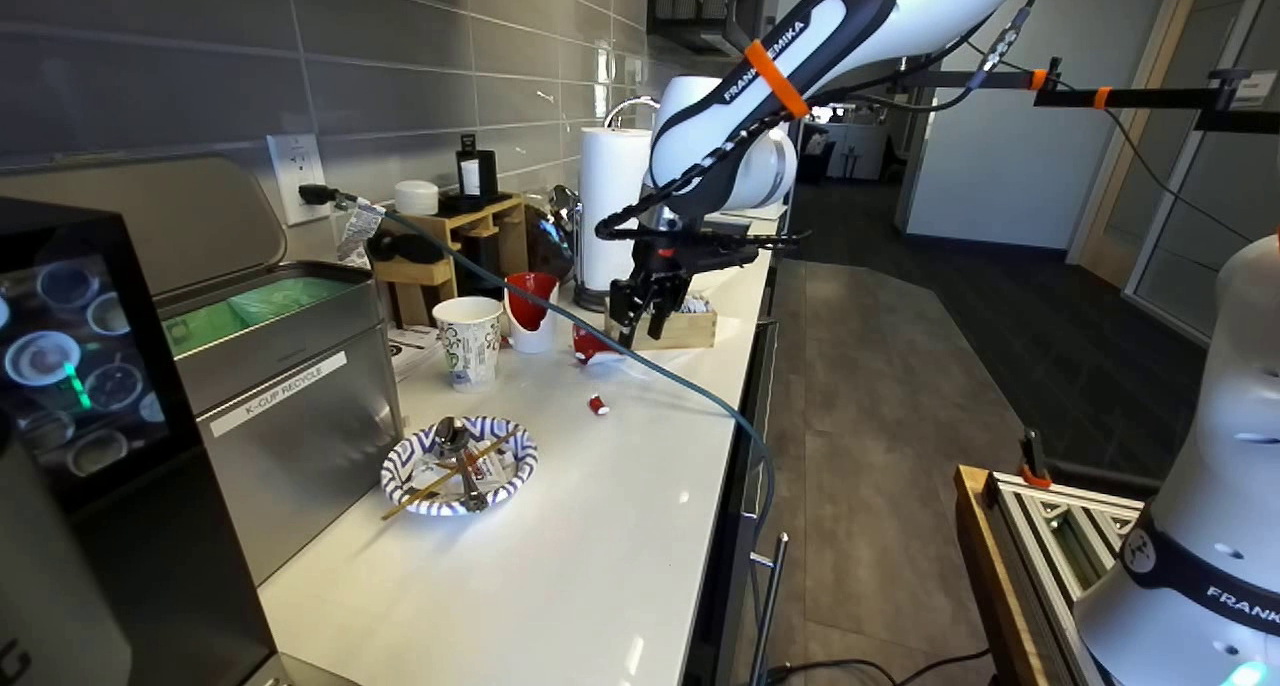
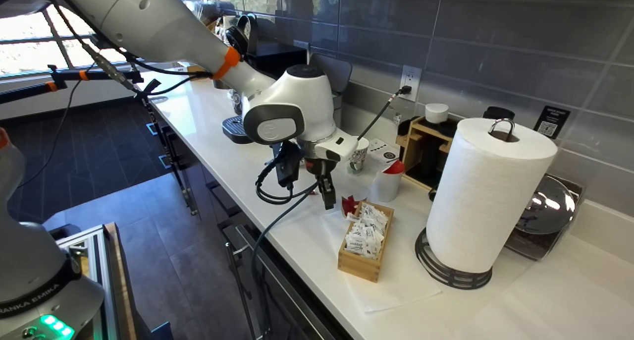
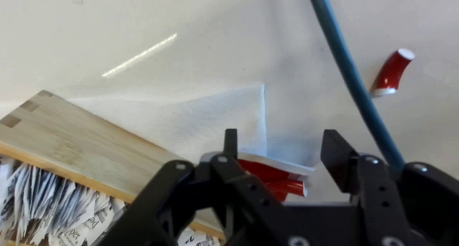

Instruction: Put the broken piece closest to you in the broken cup

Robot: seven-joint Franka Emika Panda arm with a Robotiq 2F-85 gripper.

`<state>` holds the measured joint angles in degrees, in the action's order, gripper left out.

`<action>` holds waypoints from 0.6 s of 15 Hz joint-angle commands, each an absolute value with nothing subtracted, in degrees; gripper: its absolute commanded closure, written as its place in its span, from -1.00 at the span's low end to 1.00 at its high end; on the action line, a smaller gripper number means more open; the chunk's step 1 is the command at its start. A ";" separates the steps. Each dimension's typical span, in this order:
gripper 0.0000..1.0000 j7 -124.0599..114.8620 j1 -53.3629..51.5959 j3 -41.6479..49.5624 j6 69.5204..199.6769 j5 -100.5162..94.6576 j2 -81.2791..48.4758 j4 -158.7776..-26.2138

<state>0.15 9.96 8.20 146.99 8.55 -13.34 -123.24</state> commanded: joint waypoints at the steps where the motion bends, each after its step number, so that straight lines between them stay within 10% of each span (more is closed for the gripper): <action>1: -0.91 2.33 9.89 7.40 144.35 8.18 -9.97 -127.02; 9: -1.00 11.32 12.80 7.81 143.06 17.54 -0.44 -133.06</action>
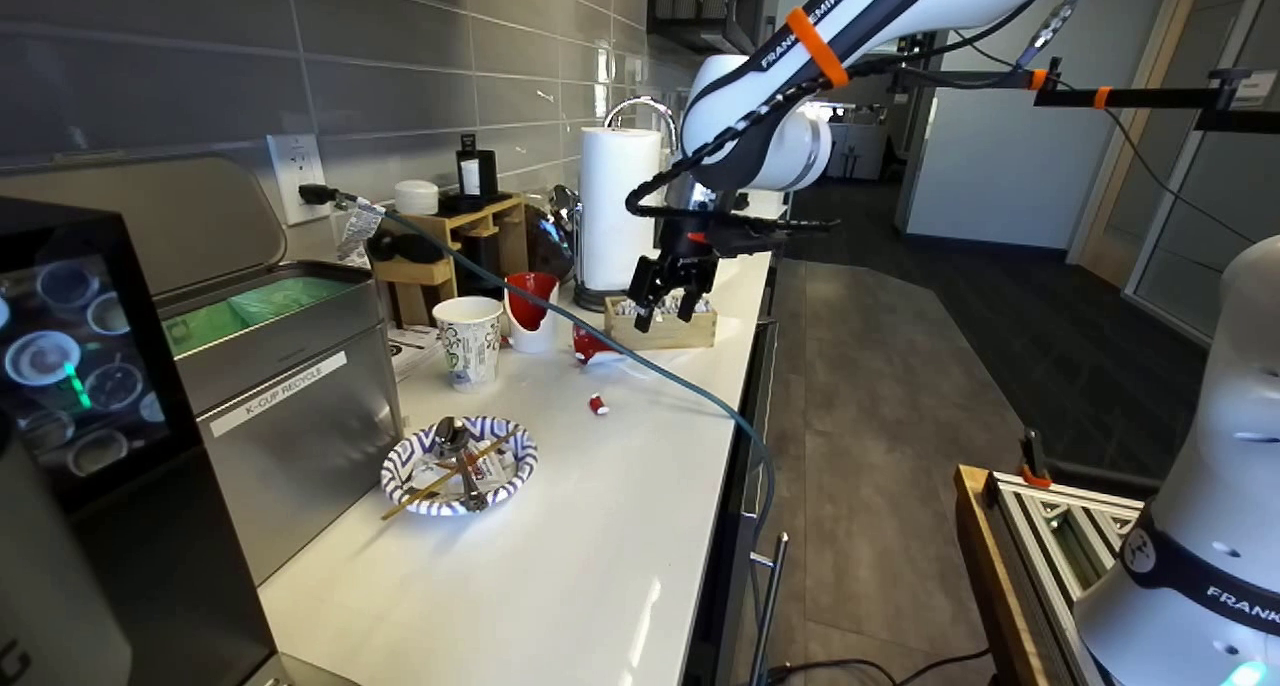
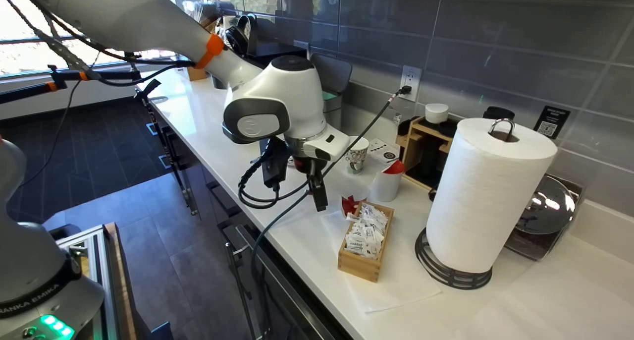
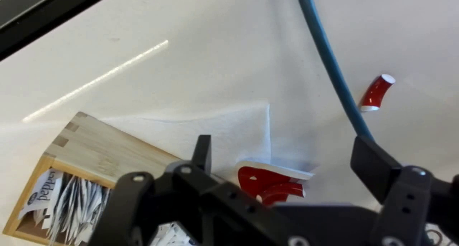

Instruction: Put the broken piece closest to you in the broken cup

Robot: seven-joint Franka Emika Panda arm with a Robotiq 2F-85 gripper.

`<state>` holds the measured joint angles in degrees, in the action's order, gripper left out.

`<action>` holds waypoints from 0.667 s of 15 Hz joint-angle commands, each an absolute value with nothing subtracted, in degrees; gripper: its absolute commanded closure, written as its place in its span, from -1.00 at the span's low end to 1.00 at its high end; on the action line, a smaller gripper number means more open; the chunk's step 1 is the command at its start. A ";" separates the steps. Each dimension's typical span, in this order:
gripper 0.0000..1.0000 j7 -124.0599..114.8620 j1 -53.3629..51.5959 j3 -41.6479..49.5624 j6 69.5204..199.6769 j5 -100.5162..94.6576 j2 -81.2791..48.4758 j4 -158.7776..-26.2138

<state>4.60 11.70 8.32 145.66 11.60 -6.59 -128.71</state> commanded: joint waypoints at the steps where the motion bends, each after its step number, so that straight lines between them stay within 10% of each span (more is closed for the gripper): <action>1: -1.00 13.88 12.59 7.90 141.72 19.57 1.12 -133.90; 10: -1.00 15.93 9.91 9.31 133.77 20.68 4.81 -133.38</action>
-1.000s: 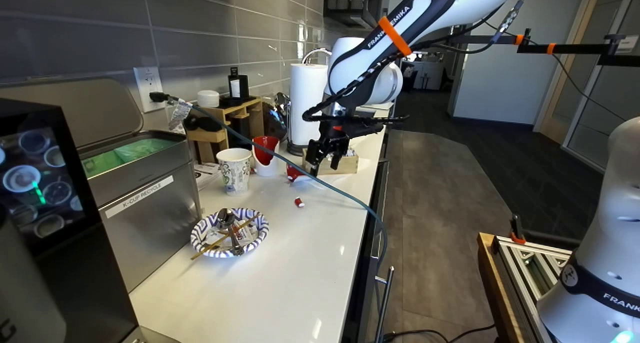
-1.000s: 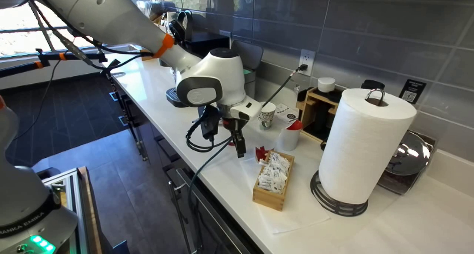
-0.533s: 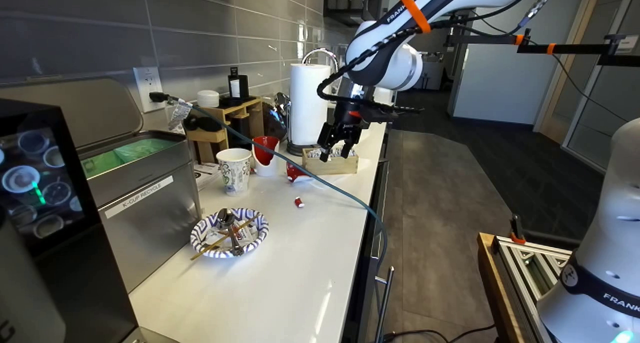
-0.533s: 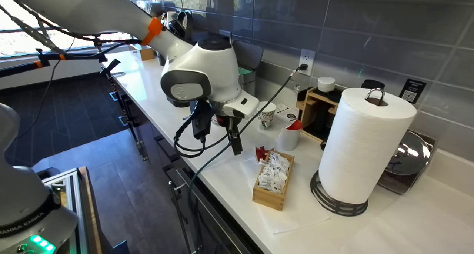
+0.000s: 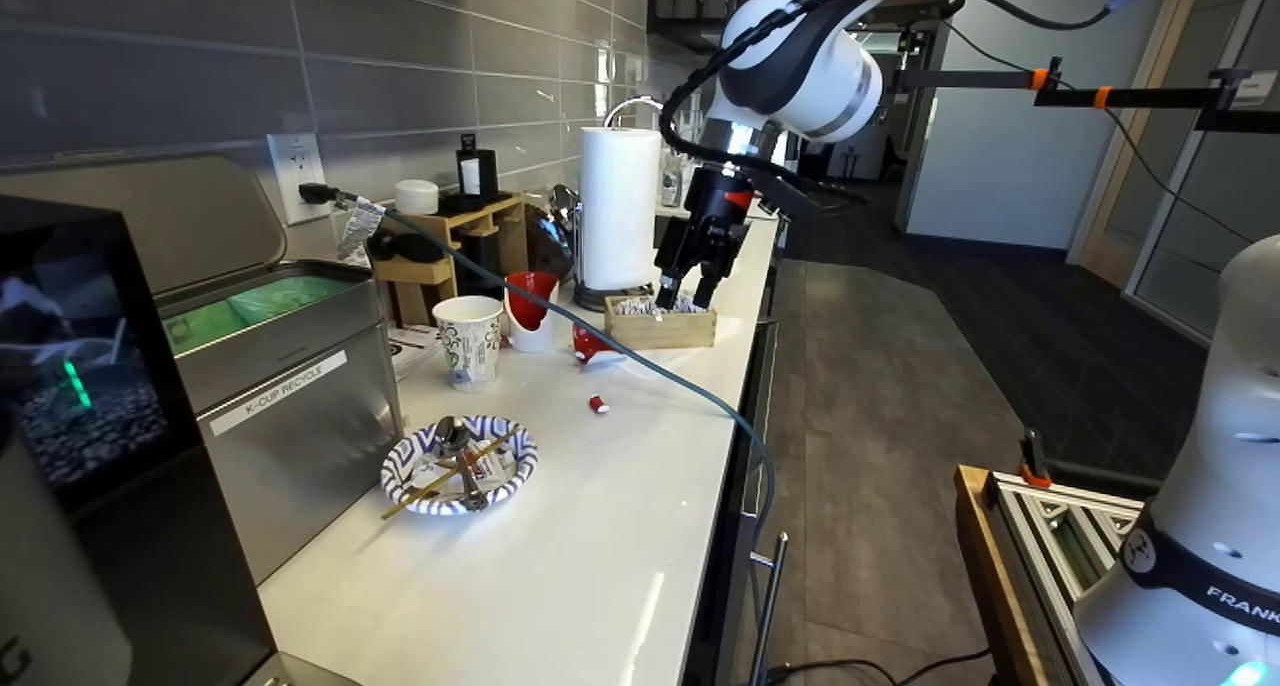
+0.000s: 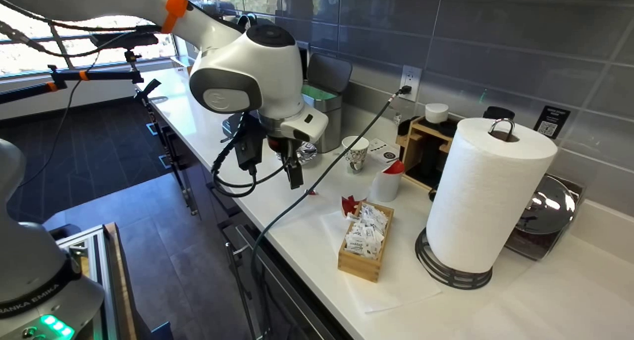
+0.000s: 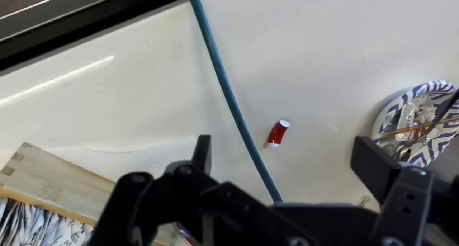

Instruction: Put the broken piece closest to you in the broken cup

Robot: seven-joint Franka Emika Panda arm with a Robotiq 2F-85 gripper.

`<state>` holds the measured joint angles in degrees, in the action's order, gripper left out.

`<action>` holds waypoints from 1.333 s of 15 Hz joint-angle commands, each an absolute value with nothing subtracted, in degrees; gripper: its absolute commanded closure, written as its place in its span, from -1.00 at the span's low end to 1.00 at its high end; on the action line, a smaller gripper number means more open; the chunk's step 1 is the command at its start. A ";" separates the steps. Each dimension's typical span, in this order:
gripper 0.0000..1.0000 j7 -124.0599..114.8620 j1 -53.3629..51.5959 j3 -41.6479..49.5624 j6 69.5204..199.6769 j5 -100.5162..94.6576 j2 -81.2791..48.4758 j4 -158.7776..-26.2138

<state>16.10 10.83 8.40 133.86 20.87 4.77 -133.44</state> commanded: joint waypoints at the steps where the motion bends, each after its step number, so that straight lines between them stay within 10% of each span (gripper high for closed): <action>1: -1.00 15.94 9.95 9.39 133.77 20.69 4.58 -133.37; 20: -1.00 -20.28 3.75 -10.51 141.85 -11.92 11.40 -141.86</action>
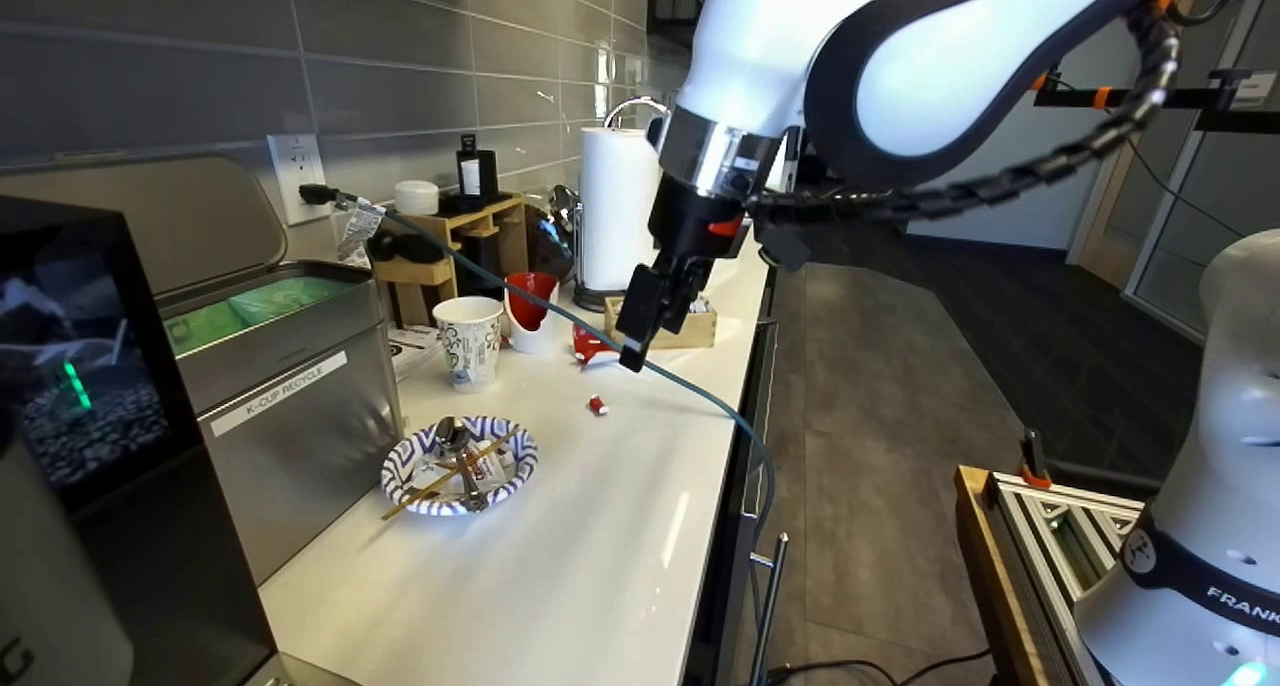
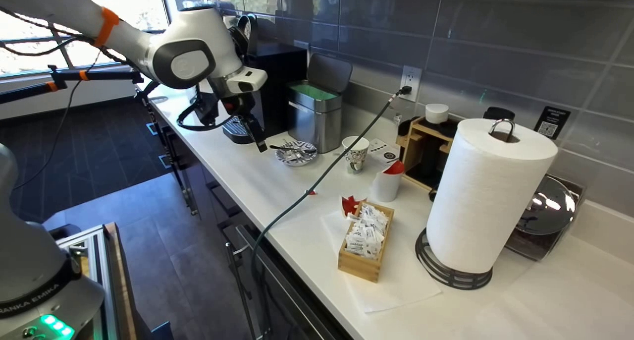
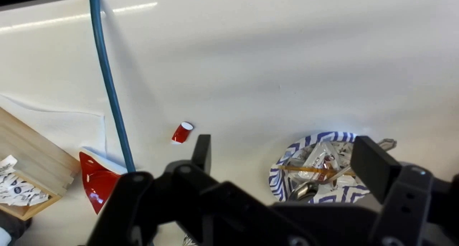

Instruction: Put the broken piece closest to you in the broken cup

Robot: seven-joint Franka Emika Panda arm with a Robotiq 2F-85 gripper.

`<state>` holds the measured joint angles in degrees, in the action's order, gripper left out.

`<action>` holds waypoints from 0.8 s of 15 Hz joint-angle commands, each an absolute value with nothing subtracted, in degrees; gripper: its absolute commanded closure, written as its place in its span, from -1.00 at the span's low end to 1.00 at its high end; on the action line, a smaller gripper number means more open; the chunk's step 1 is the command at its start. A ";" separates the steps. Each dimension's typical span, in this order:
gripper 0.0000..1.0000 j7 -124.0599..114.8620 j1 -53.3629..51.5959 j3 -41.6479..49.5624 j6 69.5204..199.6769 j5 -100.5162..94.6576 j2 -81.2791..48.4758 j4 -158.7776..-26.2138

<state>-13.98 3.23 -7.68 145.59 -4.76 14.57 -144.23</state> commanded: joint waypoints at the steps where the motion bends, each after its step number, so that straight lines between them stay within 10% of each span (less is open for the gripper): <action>1: -1.00 -21.78 3.51 -10.88 140.33 -14.06 9.85 -140.65; 12: -1.00 -25.50 -0.44 -7.37 132.44 -16.74 0.14 -133.01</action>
